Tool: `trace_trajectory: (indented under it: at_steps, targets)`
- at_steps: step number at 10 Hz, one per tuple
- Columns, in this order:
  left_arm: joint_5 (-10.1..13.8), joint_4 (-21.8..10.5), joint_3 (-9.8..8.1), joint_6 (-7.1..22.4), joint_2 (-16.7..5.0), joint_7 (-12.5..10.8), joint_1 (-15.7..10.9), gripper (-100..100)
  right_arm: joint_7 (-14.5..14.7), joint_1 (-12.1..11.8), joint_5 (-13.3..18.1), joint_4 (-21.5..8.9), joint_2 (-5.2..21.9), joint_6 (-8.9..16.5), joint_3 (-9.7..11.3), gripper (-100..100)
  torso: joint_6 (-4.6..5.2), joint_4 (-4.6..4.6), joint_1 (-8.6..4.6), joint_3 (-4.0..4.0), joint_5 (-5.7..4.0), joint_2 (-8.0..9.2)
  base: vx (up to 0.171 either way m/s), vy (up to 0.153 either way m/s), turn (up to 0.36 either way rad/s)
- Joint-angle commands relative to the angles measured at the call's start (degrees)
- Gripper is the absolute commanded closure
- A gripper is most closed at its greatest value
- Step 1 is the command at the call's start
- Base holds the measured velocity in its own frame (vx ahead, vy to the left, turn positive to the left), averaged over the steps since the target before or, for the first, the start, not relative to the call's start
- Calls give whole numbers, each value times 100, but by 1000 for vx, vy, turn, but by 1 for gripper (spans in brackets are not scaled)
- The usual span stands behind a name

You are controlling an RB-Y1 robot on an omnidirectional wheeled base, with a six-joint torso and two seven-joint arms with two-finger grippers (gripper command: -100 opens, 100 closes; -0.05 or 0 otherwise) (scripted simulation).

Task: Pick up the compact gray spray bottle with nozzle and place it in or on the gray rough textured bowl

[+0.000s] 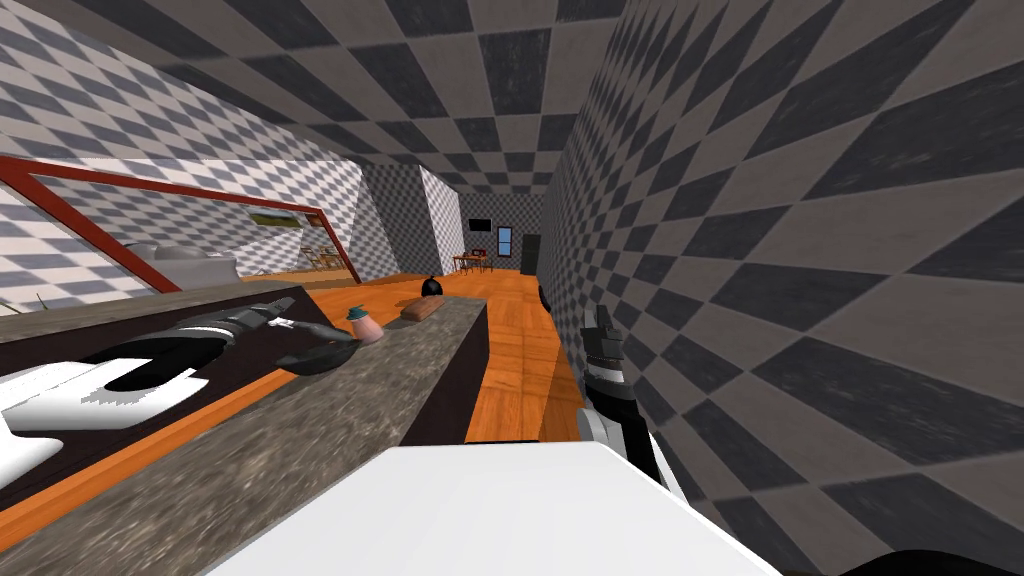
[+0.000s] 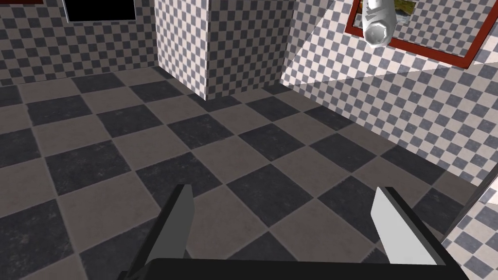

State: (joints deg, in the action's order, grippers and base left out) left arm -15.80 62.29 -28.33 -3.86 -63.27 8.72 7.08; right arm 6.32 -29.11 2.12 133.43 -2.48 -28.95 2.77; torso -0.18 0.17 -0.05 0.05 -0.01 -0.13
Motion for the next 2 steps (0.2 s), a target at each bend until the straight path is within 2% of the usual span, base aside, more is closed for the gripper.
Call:
trace_trajectory:
  at_steps: [1, 2]
  targets:
    - [0, 0, 0, 0, 0, 0, 0, 0, 0, 0, 0, 0, 0, 0, 0, 0, 0, 0, 0, 0, 0, 0, 0, 0, 0]
    - [0, 0, 0, 0, 0, 0, 0, 0, 0, 0, 0, 0, 0, 0, 0, 0, 0, 0, 0, 0, 0, 0, 0, 0, 0]
